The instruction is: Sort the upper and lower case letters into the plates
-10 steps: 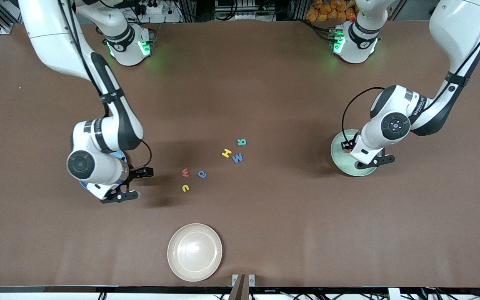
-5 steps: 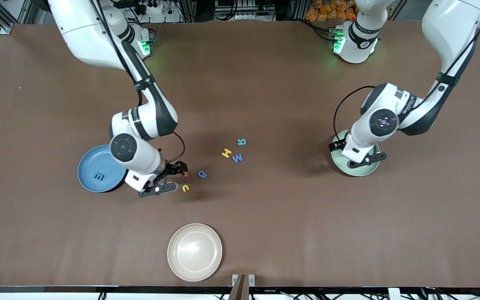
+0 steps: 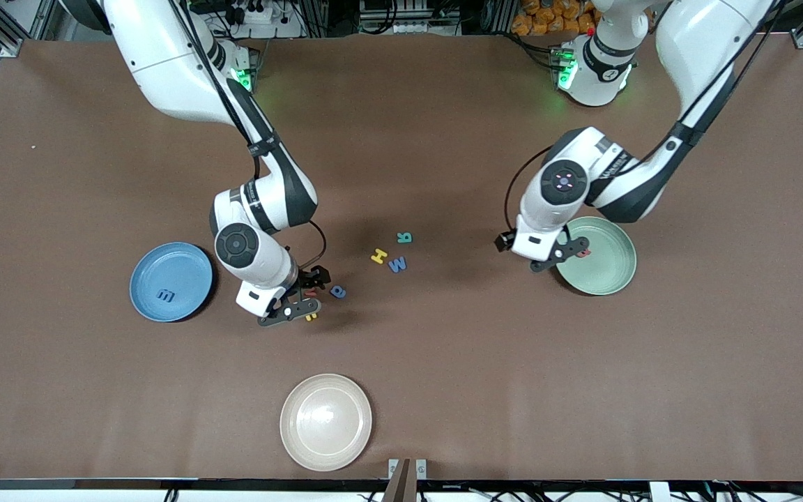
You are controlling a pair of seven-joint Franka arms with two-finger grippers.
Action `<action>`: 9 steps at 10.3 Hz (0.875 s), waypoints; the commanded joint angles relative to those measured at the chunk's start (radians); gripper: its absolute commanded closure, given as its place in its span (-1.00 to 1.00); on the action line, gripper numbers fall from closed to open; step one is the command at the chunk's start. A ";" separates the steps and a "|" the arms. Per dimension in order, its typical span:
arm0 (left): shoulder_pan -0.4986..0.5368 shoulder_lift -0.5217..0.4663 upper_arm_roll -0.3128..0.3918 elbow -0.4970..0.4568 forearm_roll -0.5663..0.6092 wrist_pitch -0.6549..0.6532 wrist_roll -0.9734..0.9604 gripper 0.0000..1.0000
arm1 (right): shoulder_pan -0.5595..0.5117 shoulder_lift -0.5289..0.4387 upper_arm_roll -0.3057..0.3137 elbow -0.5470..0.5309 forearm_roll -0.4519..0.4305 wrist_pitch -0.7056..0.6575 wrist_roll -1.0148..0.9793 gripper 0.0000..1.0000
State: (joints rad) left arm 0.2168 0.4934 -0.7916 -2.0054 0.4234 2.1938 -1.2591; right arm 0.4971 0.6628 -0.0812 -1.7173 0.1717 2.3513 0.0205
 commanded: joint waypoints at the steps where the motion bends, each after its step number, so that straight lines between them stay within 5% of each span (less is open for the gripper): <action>1: -0.049 0.048 0.005 0.063 -0.011 -0.009 -0.084 -1.00 | 0.001 0.000 -0.002 -0.031 0.015 0.023 -0.017 -1.00; 7: -0.220 0.125 0.023 0.166 0.005 -0.006 -0.281 -1.00 | 0.047 0.041 -0.005 -0.031 0.008 0.107 0.047 -1.00; 8: -0.247 0.142 0.025 0.184 0.006 0.004 -0.283 -1.00 | 0.051 0.041 -0.006 -0.033 0.006 0.115 0.047 -0.54; 9: -0.275 0.146 0.041 0.188 0.009 0.035 -0.278 -1.00 | 0.051 0.041 -0.006 -0.033 0.006 0.114 0.049 0.84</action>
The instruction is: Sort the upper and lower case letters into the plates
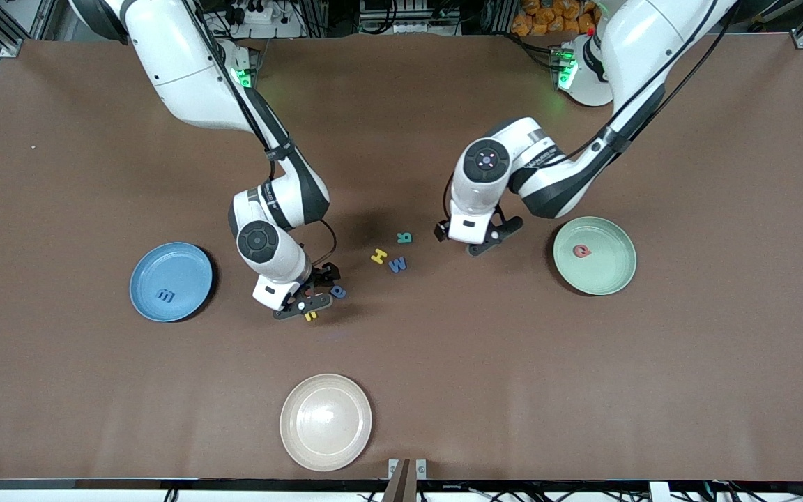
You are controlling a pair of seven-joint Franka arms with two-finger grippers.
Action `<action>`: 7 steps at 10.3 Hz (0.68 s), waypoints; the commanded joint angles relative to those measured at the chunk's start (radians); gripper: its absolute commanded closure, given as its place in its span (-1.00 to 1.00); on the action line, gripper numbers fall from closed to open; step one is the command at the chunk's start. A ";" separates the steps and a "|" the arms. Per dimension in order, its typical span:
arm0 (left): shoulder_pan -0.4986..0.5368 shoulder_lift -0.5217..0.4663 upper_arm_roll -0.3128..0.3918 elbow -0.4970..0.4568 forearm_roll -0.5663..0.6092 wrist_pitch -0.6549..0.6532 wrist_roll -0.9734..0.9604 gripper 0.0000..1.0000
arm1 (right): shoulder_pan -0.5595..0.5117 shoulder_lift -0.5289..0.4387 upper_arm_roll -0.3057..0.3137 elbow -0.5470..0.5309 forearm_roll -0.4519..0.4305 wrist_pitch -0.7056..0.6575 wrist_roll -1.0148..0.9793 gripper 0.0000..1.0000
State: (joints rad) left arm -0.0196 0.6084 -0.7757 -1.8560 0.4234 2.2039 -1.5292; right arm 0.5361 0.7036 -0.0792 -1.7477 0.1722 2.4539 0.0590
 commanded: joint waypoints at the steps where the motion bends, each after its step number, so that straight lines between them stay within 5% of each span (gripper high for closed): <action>1: -0.068 0.042 0.047 0.037 0.044 0.060 -0.008 -1.00 | 0.009 0.001 -0.008 -0.003 0.006 0.008 0.009 1.00; 5: -0.192 0.106 0.068 0.047 0.152 0.135 -0.017 -1.00 | -0.002 -0.012 -0.010 -0.003 0.004 -0.004 -0.004 1.00; 7: -0.285 0.108 0.142 0.095 0.161 0.135 -0.005 -1.00 | -0.028 -0.045 -0.013 -0.001 0.004 -0.035 -0.007 1.00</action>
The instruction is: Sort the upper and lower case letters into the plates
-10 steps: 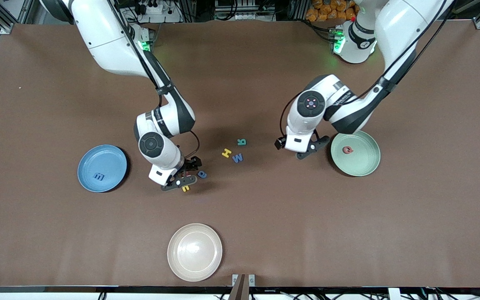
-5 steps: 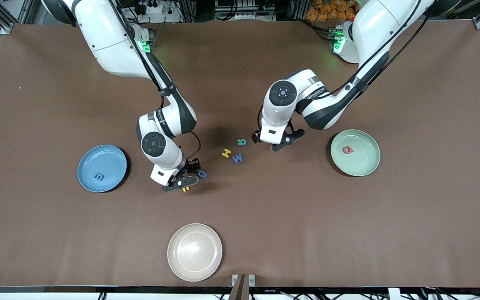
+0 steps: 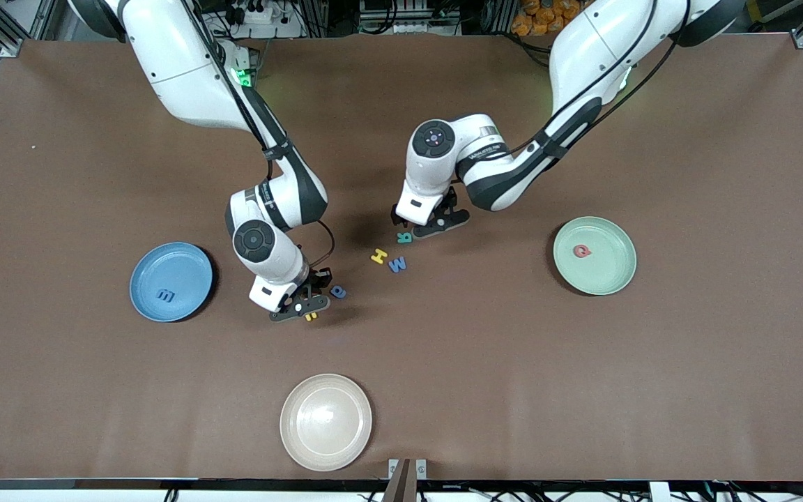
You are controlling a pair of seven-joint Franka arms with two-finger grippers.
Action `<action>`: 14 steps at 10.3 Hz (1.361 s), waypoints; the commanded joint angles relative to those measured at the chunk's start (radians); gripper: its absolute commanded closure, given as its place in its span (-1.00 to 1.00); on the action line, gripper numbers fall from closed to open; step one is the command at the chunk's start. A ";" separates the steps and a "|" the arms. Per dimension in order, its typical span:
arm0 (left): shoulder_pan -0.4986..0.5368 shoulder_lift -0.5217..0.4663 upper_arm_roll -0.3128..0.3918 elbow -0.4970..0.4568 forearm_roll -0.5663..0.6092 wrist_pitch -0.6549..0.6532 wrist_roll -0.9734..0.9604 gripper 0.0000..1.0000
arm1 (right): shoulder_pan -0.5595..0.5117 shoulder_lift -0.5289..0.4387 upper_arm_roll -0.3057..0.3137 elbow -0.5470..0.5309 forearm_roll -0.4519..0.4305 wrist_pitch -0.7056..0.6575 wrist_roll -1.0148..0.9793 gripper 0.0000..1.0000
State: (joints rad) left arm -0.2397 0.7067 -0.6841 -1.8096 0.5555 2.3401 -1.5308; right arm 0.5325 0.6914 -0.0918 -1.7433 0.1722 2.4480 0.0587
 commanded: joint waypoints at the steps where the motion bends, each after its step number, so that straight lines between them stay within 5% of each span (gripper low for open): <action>1: -0.126 0.039 0.079 0.096 0.026 -0.001 -0.009 -1.00 | -0.063 -0.064 0.000 -0.005 0.004 -0.068 -0.044 1.00; 3: -0.266 0.106 0.191 0.229 0.020 -0.002 -0.008 -1.00 | -0.167 -0.124 0.000 -0.005 0.004 -0.168 -0.161 1.00; 5: -0.322 0.108 0.277 0.242 0.024 -0.002 0.076 -1.00 | -0.223 -0.139 -0.034 -0.007 -0.082 -0.210 -0.209 1.00; 7: -0.311 0.106 0.279 0.233 0.015 -0.010 0.173 -1.00 | -0.235 -0.150 -0.087 -0.056 -0.183 -0.202 -0.214 1.00; 13: -0.311 0.132 0.281 0.231 0.012 -0.022 0.179 -0.77 | -0.358 -0.247 -0.106 -0.228 -0.184 -0.130 -0.375 0.97; 14: -0.313 0.138 0.281 0.231 0.012 -0.022 0.178 -0.71 | -0.358 -0.247 -0.106 -0.228 -0.175 -0.132 -0.369 -0.60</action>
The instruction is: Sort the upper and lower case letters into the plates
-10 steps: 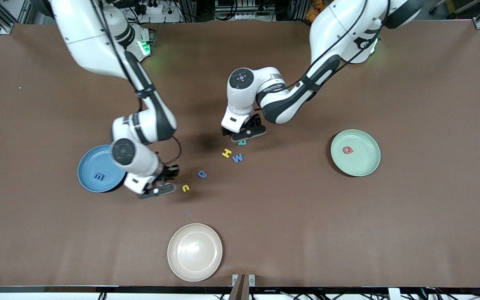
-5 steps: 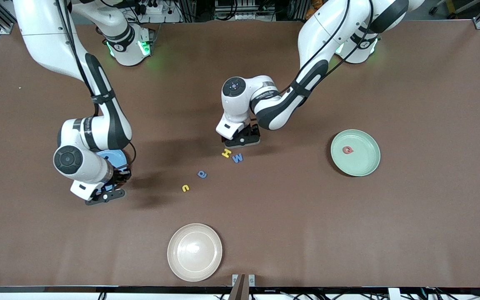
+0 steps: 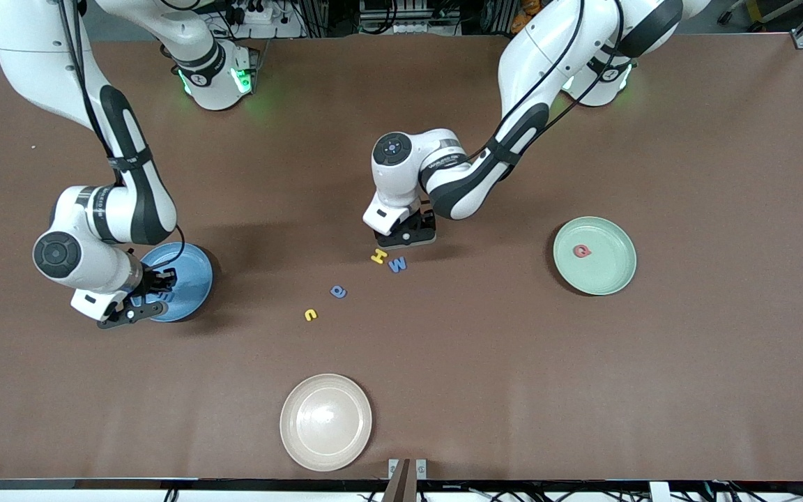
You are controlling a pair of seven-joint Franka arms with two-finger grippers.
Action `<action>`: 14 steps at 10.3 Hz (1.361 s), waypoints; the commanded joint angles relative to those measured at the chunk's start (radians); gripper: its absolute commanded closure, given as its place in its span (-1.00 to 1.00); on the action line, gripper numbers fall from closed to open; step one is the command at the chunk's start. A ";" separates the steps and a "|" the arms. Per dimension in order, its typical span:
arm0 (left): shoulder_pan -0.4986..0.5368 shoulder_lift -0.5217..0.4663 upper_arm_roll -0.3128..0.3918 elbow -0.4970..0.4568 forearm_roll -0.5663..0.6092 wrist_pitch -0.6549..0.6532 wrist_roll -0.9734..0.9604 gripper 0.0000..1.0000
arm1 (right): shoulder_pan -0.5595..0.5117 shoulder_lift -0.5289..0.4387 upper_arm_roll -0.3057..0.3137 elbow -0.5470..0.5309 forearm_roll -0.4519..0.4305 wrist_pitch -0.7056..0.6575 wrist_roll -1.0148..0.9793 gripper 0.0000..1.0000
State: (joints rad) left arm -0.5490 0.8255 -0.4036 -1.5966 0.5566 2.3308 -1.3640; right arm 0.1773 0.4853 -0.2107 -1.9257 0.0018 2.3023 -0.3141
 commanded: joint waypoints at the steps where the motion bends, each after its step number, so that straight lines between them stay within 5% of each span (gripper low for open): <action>1: -0.002 0.026 0.000 0.023 0.011 -0.013 0.013 -0.65 | -0.001 -0.040 0.014 -0.042 -0.002 0.013 0.007 -1.00; 4: -0.002 0.032 0.000 0.026 0.008 -0.013 0.009 -0.10 | 0.002 -0.034 0.017 -0.033 0.006 0.014 0.012 -1.00; 6: -0.005 0.032 0.000 0.026 0.006 -0.013 0.006 0.14 | 0.025 -0.024 0.020 -0.009 0.116 0.014 0.012 -1.00; 8: -0.005 0.032 0.000 0.026 0.006 -0.013 0.006 0.21 | 0.066 0.013 0.020 0.054 0.202 0.005 0.029 -1.00; 10: -0.002 0.029 0.000 0.029 -0.007 -0.013 0.008 0.51 | 0.128 0.051 0.020 0.095 0.208 0.011 0.131 -1.00; 14: 0.064 -0.006 -0.014 0.027 -0.064 -0.059 0.080 0.55 | 0.229 0.117 0.020 0.190 0.208 0.016 0.201 -1.00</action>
State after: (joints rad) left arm -0.5180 0.8333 -0.4087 -1.5749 0.5367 2.3119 -1.3474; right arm 0.3805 0.5569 -0.1850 -1.8060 0.1876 2.3245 -0.1225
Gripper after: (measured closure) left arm 0.617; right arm 0.000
